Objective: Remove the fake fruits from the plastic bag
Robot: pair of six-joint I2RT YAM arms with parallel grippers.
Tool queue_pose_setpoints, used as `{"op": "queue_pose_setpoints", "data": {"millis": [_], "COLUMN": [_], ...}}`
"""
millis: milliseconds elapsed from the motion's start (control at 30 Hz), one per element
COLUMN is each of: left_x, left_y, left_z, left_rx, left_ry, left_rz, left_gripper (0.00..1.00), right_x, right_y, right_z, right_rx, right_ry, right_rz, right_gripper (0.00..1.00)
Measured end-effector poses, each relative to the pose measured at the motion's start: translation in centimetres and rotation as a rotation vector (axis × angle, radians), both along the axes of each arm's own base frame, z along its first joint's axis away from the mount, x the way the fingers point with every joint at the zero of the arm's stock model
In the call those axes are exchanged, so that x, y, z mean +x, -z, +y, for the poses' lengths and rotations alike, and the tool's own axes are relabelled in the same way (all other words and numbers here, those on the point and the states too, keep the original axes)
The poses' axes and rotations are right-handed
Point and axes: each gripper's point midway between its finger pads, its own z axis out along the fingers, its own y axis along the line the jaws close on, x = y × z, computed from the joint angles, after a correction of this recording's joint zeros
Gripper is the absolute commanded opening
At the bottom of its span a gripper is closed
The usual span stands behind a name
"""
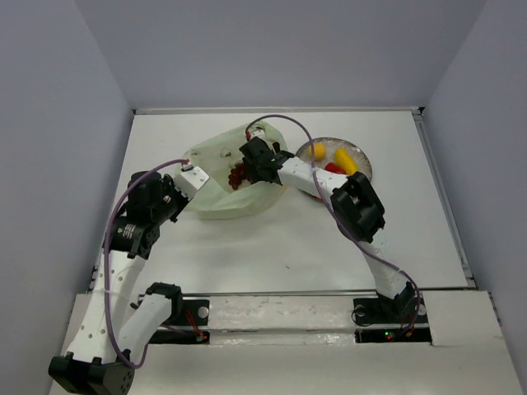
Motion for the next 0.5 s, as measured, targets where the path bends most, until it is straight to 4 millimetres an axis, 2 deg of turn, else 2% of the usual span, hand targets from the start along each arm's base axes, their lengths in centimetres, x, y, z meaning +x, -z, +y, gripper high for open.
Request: {"op": "queue_pose_setpoints", "data": {"millis": [67, 100, 167, 200, 300, 500], "left_x": [0.1, 0.1, 0.2, 0.2, 0.3, 0.3], "left_y": [-0.1, -0.2, -0.2, -0.2, -0.2, -0.2], "left_z": [0.1, 0.0, 0.0, 0.1, 0.1, 0.1], "left_rx": [-0.006, -0.010, -0.015, -0.017, -0.022, -0.024], "left_ry": [-0.011, -0.014, -0.019, -0.022, -0.029, -0.032], "left_rz": [-0.005, -0.006, -0.008, -0.007, -0.006, -0.004], "left_gripper": [0.06, 0.06, 0.06, 0.06, 0.07, 0.07], "right_x": [-0.7, -1.0, -1.1, -1.1, -1.3, -2.6], "right_y": [0.0, -0.3, -1.1, -1.6, -2.3, -3.6], "right_z": [-0.1, 0.0, 0.4, 0.8, 1.2, 1.7], "right_rx": [-0.008, -0.003, 0.028, 0.056, 0.088, 0.131], "right_ry": [0.013, 0.018, 0.039, 0.040, 0.044, 0.004], "right_rz": [-0.007, -0.014, -0.035, -0.040, -0.045, 0.009], "right_gripper": [0.48, 0.31, 0.21, 0.12, 0.01, 0.01]}}
